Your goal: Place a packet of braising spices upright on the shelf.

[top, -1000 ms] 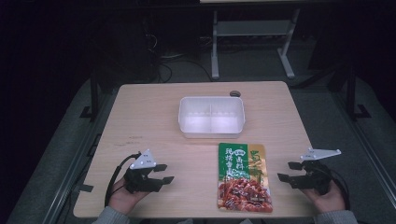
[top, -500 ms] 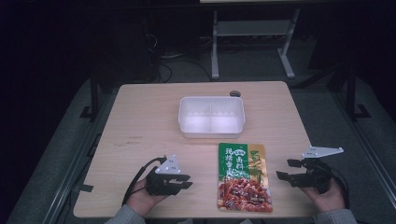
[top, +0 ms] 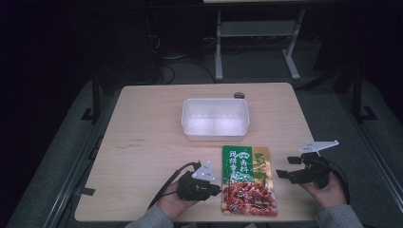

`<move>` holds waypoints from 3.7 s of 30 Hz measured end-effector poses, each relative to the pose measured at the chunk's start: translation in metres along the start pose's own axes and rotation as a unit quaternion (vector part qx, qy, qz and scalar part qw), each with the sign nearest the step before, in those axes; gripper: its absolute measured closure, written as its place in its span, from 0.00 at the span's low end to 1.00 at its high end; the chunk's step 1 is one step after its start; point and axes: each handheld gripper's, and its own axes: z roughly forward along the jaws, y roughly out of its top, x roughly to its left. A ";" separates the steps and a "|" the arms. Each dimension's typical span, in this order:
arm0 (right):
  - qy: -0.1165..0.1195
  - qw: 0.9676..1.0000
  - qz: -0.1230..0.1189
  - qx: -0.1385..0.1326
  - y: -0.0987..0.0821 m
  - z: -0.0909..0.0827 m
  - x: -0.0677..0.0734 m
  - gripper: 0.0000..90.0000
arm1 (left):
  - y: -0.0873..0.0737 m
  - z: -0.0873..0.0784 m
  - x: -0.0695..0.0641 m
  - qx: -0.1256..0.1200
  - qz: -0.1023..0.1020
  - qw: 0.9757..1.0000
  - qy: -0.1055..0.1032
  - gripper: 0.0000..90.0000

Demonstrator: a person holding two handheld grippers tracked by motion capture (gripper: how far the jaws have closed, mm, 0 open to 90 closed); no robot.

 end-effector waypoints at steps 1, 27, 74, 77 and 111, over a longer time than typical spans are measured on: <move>0.000 1.000 0.000 0.000 0.000 0.000 0.000 0.25 | 0.000 0.000 0.000 0.000 0.000 1.000 0.000 0.95; 0.024 0.997 0.009 0.079 0.068 0.059 -0.028 0.23 | 0.015 0.051 -0.018 0.066 0.020 0.997 -0.028 1.00; 0.151 0.972 -0.005 0.178 0.075 0.092 -0.034 0.81 | 0.014 0.053 -0.017 0.074 0.020 0.997 -0.025 0.99; 0.143 0.973 -0.006 0.180 0.075 0.094 -0.033 0.85 | 0.014 0.053 -0.017 0.073 0.020 0.997 -0.025 0.98; 0.136 0.979 -0.028 0.147 0.086 0.062 -0.020 0.99 | -0.014 -0.019 0.004 0.023 -0.009 0.998 0.052 0.71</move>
